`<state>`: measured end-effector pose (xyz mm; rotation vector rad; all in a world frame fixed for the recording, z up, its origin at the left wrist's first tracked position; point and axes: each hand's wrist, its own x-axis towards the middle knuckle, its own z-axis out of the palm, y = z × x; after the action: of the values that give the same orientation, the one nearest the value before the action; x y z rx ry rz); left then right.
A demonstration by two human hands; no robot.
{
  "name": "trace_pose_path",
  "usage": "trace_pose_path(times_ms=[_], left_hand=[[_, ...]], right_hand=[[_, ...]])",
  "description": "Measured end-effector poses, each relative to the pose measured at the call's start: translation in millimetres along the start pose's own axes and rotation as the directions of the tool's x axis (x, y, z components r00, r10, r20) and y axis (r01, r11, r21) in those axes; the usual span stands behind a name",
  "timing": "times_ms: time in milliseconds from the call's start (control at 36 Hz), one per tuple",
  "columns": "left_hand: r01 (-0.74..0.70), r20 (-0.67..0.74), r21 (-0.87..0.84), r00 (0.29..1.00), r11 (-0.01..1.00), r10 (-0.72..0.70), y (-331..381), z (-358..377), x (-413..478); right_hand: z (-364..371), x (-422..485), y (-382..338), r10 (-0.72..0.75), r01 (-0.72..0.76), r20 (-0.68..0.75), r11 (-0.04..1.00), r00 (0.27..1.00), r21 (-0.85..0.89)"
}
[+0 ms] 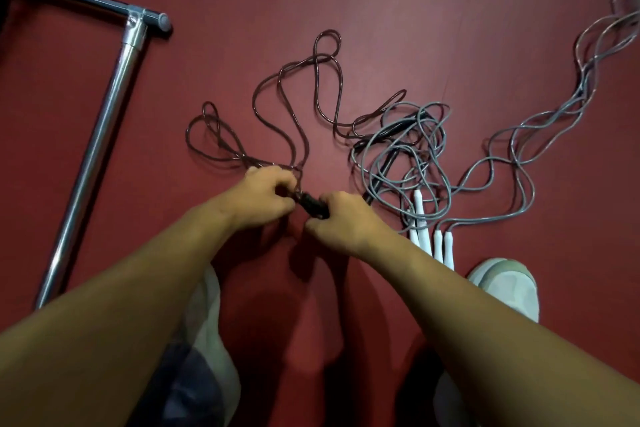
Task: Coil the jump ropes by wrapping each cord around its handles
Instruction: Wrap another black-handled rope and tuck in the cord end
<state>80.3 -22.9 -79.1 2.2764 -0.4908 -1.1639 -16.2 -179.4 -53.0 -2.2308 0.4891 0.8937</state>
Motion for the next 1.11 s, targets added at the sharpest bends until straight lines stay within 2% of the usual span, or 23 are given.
trace_pose_path(times_ms=[83, 139, 222, 306, 389, 528, 611, 667, 778, 861, 944, 972, 1028, 1111], left_hand=[[-0.017, -0.081, -0.070, 0.997, 0.997, 0.011, 2, -3, -4], [-0.063, -0.123, -0.066, 0.991, 0.996, 0.054, 14, -12, -8], [-0.109, -0.158, 0.078, 0.980, 0.991, 0.121, 49, -34, -25], [-0.053, -0.060, 0.308, 0.995, 0.950, 0.075, 88, -60, -43], [-0.042, -0.099, 0.378, 0.991, 0.925, 0.086, 116, -87, -71], [-0.096, -0.211, 0.169, 0.969, 0.981, 0.132, 161, -140, -131], [-0.150, -0.248, -0.055, 0.960, 0.987, 0.132, 194, -162, -170], [-0.200, -0.271, -0.242, 0.954, 0.949, 0.132, 211, -169, -196], [-0.275, -0.290, -0.529, 0.948, 0.803, 0.134, 241, -169, -247], [-0.262, -0.284, -0.613, 0.953, 0.746, 0.102, 253, -159, -275], [-0.210, -0.244, -0.635, 0.968, 0.744, 0.065, 255, -145, -304], [-0.182, -0.202, -0.662, 0.977, 0.727, 0.061, 254, -140, -310], [-0.164, -0.158, -0.700, 0.985, 0.695, 0.073, 255, -131, -325], [-0.222, -0.226, -0.656, 0.970, 0.722, 0.093, 259, -125, -342]], right_hand=[[-16, -9, -17, 0.073, -0.145, 0.219, 0.932, 0.973, 0.332], [-26, -20, -25, 0.059, -0.200, 0.303, 0.866, 0.951, 0.458], [-48, -39, -40, 0.078, -0.188, 0.272, 0.895, 0.959, 0.405], [-72, -58, -57, 0.029, -0.127, 0.226, 0.892, 0.974, 0.433], [-107, -89, -74, -0.032, -0.039, 0.157, 0.902, 0.987, 0.431], [-177, -153, -97, -0.124, 0.069, 0.091, 0.886, 0.988, 0.458], [-204, -190, -116, -0.167, 0.130, 0.026, 0.852, 0.986, 0.507], [-216, -213, -130, -0.161, 0.151, -0.034, 0.803, 0.986, 0.576], [-230, -262, -154, -0.164, 0.190, -0.106, 0.668, 0.981, 0.720], [-238, -285, -161, -0.116, 0.213, -0.179, 0.586, 0.977, 0.782], [-255, -305, -159, -0.048, 0.257, -0.259, 0.384, 0.965, 0.887], [-259, -308, -157, -0.052, 0.274, -0.273, 0.355, 0.960, 0.894], [-263, -317, -153, -0.076, 0.304, -0.296, 0.347, 0.952, 0.887], [-259, -325, -150, -0.105, 0.346, -0.330, 0.342, 0.938, 0.874]])
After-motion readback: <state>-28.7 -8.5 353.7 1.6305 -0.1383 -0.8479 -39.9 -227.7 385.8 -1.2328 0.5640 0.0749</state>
